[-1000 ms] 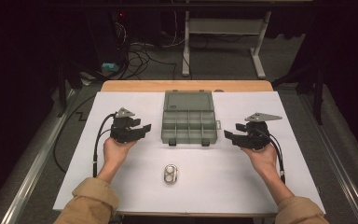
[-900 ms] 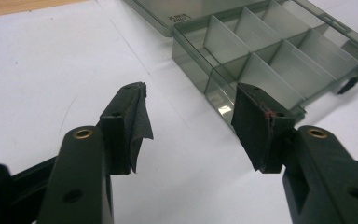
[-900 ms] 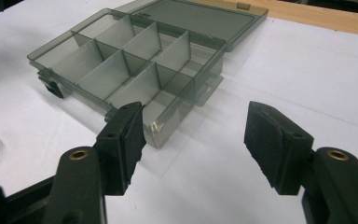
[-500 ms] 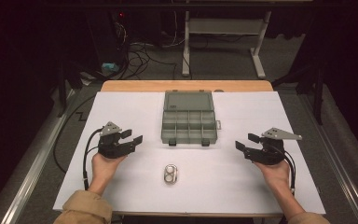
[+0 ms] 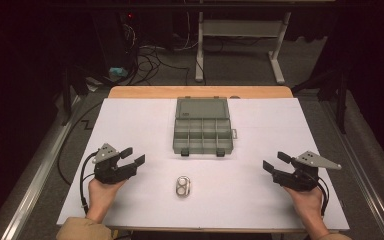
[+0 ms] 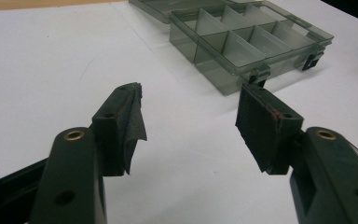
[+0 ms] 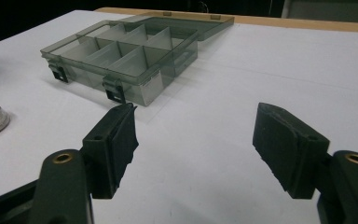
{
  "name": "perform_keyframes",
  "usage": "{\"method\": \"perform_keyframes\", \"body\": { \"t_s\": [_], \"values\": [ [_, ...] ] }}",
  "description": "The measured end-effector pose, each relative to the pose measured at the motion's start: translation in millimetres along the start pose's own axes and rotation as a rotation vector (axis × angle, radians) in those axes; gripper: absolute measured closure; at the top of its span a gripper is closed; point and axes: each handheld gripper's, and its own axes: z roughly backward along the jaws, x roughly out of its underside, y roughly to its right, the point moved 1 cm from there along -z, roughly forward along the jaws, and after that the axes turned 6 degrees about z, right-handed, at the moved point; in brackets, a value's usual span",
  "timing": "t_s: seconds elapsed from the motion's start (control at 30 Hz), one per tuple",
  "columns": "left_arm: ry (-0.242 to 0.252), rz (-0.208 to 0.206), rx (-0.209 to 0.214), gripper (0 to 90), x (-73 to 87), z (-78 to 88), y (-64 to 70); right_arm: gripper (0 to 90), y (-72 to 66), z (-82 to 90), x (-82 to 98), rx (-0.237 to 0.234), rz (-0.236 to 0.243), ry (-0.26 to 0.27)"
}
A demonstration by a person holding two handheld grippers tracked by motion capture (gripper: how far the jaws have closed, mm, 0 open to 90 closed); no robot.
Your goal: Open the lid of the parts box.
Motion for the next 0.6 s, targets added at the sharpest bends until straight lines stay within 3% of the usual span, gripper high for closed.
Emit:
{"method": "perform_keyframes", "body": {
  "t_s": [0.27, 0.6],
  "values": [
    [0.024, -0.016, 0.008, 37.6, 8.1, 18.3, -5.0, 28.9, -0.4, 16.0, 13.8, 0.021, 0.000, 0.034],
    [0.095, 0.032, -0.013, 35.1, 16.4, 42.7, -18.4, 28.1, -1.2, 32.1, 33.1, 0.054, -0.013, 0.077]
  ]
}}
